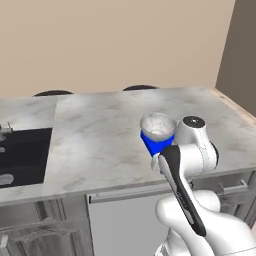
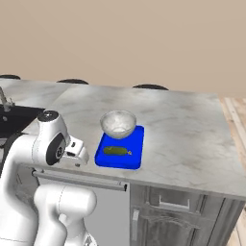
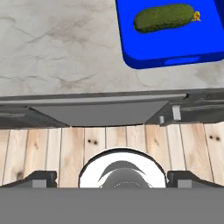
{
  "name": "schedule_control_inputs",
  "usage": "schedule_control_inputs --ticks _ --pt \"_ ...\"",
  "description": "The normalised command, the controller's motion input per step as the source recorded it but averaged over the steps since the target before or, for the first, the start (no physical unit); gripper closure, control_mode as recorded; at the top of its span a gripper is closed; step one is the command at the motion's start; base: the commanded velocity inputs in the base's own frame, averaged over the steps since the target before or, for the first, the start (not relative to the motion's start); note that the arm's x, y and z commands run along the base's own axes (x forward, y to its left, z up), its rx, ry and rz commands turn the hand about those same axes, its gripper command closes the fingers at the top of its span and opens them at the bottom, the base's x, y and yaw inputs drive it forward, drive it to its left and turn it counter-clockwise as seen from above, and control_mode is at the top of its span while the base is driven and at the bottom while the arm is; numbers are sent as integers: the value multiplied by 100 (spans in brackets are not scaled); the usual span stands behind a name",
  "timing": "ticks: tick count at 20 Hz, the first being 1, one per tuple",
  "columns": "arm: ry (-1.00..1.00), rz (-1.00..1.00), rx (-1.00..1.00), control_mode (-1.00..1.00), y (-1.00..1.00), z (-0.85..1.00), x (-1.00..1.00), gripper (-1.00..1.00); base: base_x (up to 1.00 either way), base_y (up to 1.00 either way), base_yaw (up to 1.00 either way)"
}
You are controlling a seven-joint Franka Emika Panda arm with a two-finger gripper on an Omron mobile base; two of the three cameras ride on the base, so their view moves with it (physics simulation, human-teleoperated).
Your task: Place the two vegetables and bowl onto the tray for setting up a vegetable dip station.
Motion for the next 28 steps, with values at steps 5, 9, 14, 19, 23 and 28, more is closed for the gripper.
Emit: schedule_control_inputs --ticks 5,9,14,19,23,28 --pt "0 0 0 100 0 0 0 -100 -3 66 0" --pt "0 0 0 100 0 0 0 -100 0 70 0" --pt "0 0 0 100 0 0 0 -100 0 74 0" --pt "0 0 0 100 0 0 0 -100 0 73 0" --pt "0 0 0 100 0 0 0 -100 0 72 0" --pt "0 0 0 100 0 0 0 -100 1 70 0"
